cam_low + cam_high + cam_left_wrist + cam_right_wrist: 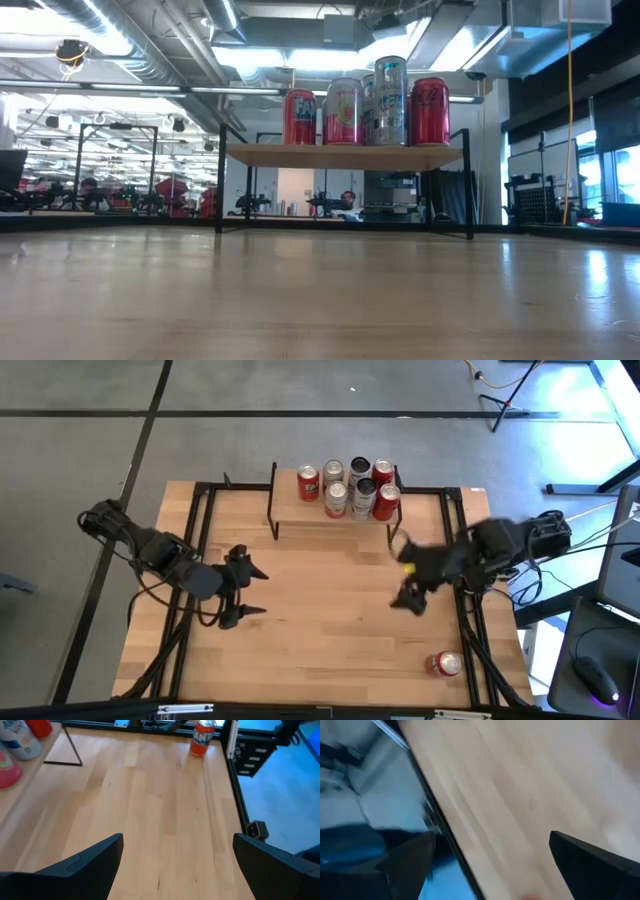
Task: Place canned beverage on shelf
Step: Put the orange soda can aligned with the other orange soda can on the shelf
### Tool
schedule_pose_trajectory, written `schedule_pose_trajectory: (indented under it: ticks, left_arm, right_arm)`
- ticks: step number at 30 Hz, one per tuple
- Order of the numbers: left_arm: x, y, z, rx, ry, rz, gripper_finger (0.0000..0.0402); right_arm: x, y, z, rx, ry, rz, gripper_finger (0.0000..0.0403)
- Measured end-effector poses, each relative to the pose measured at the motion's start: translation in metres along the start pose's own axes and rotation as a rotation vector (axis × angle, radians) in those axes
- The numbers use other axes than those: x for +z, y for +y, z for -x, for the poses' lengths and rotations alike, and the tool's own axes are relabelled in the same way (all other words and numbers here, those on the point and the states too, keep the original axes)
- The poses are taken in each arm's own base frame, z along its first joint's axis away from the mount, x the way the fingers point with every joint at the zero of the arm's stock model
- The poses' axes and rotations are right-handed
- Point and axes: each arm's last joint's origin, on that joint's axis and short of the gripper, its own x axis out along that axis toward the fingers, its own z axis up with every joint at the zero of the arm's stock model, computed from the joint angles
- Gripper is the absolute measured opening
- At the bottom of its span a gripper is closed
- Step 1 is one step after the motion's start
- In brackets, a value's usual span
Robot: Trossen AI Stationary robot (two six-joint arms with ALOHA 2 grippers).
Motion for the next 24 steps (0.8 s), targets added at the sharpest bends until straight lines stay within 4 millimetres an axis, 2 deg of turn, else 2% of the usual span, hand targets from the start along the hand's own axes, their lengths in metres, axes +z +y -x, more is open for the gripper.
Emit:
schedule_pose_trajectory:
  ticks: [4, 14, 19, 24]
  left_arm:
    - [-0.003, -0.006, 0.001, -0.02, 0.009, -0.024, 0.0364]
    - [-0.005, -0.011, 0.003, -0.04, 0.011, -0.071, 0.0364]
    - [-0.005, -0.011, 0.003, -0.04, 0.011, -0.071, 0.0364]
    - [-0.005, -0.011, 0.003, -0.04, 0.011, -0.072, 0.0363]
  right_arm:
    - [-0.027, 0.006, -0.015, -0.143, 0.155, -0.127, 0.0375]
    - [-0.089, 0.033, -0.045, -0.379, 0.278, -0.373, 0.0352]
    - [-0.123, 0.039, -0.054, -0.467, 0.327, -0.427, 0.034]
    - [-0.156, 0.036, -0.066, -0.533, 0.328, -0.432, 0.0331]
